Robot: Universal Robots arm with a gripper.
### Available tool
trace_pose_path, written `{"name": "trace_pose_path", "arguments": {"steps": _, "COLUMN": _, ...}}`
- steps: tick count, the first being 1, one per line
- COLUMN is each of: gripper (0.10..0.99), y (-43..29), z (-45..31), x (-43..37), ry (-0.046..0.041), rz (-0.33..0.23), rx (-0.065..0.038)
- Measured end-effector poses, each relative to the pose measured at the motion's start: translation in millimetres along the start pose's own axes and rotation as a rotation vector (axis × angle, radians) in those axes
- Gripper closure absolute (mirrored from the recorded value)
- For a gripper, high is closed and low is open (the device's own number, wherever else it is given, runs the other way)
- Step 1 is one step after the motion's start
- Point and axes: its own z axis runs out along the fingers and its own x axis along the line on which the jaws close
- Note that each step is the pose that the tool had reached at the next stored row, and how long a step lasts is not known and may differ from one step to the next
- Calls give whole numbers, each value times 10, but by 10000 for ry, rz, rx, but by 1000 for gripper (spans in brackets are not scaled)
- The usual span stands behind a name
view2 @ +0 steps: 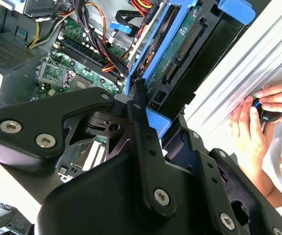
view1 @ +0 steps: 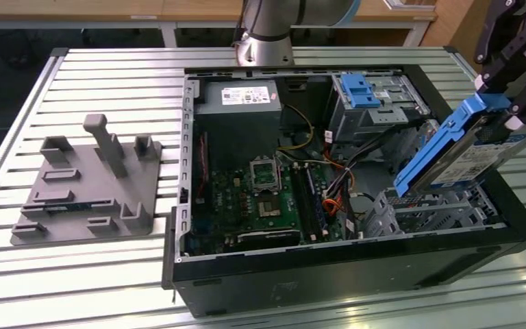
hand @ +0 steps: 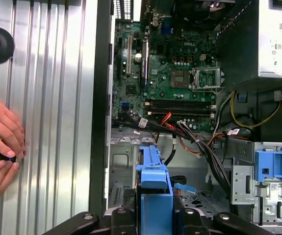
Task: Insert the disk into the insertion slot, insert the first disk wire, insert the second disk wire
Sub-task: 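Insert the disk into the insertion slot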
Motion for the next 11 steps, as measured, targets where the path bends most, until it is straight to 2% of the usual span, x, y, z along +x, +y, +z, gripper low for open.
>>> {"name": "trace_pose_path", "arguments": {"steps": 11, "gripper": 722, "y": -3, "z": 83, "x": 6, "ry": 2, "rz": 1, "rx": 0}}
